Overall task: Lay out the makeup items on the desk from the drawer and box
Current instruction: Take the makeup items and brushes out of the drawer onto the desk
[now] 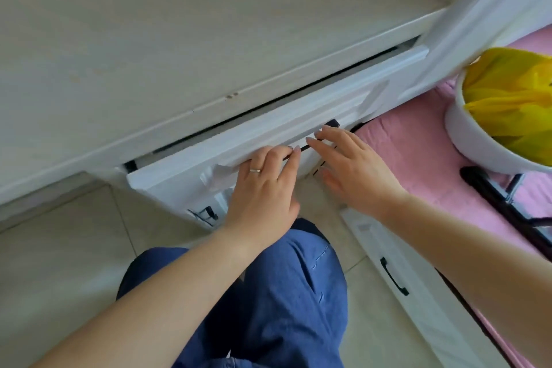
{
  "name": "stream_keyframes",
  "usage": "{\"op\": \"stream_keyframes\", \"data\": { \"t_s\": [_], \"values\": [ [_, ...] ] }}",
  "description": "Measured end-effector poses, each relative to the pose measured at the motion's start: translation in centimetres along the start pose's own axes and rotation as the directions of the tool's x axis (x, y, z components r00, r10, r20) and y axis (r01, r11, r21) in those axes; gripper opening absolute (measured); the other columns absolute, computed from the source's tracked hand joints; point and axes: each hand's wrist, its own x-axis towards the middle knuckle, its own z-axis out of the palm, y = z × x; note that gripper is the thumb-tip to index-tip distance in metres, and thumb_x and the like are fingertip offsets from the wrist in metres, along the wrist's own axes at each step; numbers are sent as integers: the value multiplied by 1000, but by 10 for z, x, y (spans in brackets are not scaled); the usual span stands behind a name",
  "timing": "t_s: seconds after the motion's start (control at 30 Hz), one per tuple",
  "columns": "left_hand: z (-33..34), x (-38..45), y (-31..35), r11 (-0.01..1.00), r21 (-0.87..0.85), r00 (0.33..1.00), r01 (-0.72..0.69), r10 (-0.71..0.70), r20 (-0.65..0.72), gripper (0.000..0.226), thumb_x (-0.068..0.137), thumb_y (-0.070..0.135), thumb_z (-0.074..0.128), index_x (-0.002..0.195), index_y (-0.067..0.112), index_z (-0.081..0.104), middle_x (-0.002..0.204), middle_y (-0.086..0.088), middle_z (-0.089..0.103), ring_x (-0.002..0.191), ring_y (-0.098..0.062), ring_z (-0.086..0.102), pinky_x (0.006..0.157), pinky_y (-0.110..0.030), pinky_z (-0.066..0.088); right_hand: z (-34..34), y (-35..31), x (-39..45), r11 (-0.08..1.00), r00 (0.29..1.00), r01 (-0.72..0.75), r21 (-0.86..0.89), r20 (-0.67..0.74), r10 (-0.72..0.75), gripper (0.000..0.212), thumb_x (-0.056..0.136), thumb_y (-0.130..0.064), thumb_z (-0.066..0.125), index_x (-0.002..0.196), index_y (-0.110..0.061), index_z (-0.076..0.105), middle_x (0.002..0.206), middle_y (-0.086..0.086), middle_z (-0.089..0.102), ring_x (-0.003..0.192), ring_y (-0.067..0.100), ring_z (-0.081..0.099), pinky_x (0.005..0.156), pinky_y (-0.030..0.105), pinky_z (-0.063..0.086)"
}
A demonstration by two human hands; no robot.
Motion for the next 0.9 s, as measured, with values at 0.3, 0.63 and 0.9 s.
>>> {"op": "stream_keyframes", "data": {
  "t_s": [0.3, 0.63, 0.9],
  "values": [
    [0, -35, 33, 999, -28, 998, 24, -23, 67, 68, 80, 21, 52, 144, 11, 32, 143, -3, 38, 132, -26, 31, 107, -39, 31, 10, -18, -55, 956, 994, -108, -271, -40, 100, 66, 82, -3, 58, 143, -17, 36, 145, 8, 41, 139, 29, 30, 113, 51, 24],
    [6, -78, 77, 998, -8, 996, -62, 62, 60, 64, 83, 18, 49, 145, 14, 32, 143, 0, 38, 127, -26, 35, 100, -32, 36, 7, -35, -128, 945, 978, -209, -251, -62, 200, 67, 85, -4, 47, 146, -24, 28, 152, 0, 30, 142, 21, 20, 116, 42, 8],
    [11, -103, 106, 990, -19, 986, -141, 142, 92, 62, 85, 22, 47, 145, 14, 31, 144, 0, 38, 127, -27, 35, 104, -32, 35, 9, -43, -175, 940, 961, -265, -216, -143, 238, 61, 88, -2, 44, 144, -23, 34, 150, 1, 35, 141, 21, 26, 116, 37, 3]
  ]
}}
